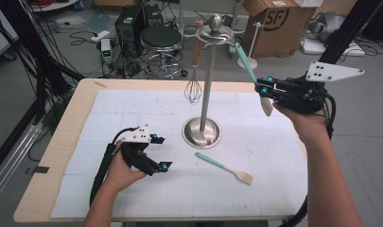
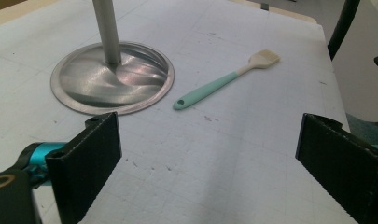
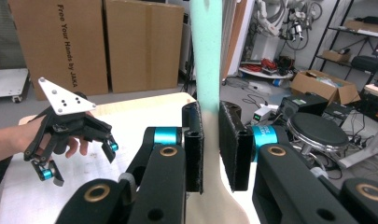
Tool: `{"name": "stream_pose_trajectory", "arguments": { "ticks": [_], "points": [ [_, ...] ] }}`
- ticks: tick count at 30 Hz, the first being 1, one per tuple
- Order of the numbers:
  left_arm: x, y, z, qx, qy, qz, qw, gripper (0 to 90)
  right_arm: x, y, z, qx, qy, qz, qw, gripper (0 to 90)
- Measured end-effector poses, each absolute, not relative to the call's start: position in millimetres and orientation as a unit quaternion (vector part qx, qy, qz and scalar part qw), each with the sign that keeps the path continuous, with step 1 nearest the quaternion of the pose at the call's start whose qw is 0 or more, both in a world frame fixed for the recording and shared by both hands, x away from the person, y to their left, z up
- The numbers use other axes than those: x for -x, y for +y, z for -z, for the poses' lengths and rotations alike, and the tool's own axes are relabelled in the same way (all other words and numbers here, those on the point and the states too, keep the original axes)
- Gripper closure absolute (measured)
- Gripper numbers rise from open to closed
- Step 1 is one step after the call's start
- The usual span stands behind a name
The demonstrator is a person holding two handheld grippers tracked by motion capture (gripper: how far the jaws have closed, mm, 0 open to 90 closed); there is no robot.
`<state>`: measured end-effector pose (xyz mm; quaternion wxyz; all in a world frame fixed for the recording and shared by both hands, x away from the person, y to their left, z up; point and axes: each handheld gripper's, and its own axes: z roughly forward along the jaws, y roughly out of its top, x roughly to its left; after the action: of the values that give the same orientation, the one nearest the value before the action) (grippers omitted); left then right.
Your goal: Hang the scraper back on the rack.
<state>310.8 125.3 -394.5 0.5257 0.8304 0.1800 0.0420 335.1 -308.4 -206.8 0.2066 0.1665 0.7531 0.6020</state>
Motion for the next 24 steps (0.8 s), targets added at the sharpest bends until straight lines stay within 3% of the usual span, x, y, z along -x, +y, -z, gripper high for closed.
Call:
{"name": "stream_pose_trajectory", "arguments": {
  "ticks": [24],
  "points": [
    [-311, 125, 394, -0.830, 0.181, -0.042, 0.525, 7.4, -343, -294, 209, -0.181, 0.765, -0.580, 0.215, 80.9]
  ]
}}
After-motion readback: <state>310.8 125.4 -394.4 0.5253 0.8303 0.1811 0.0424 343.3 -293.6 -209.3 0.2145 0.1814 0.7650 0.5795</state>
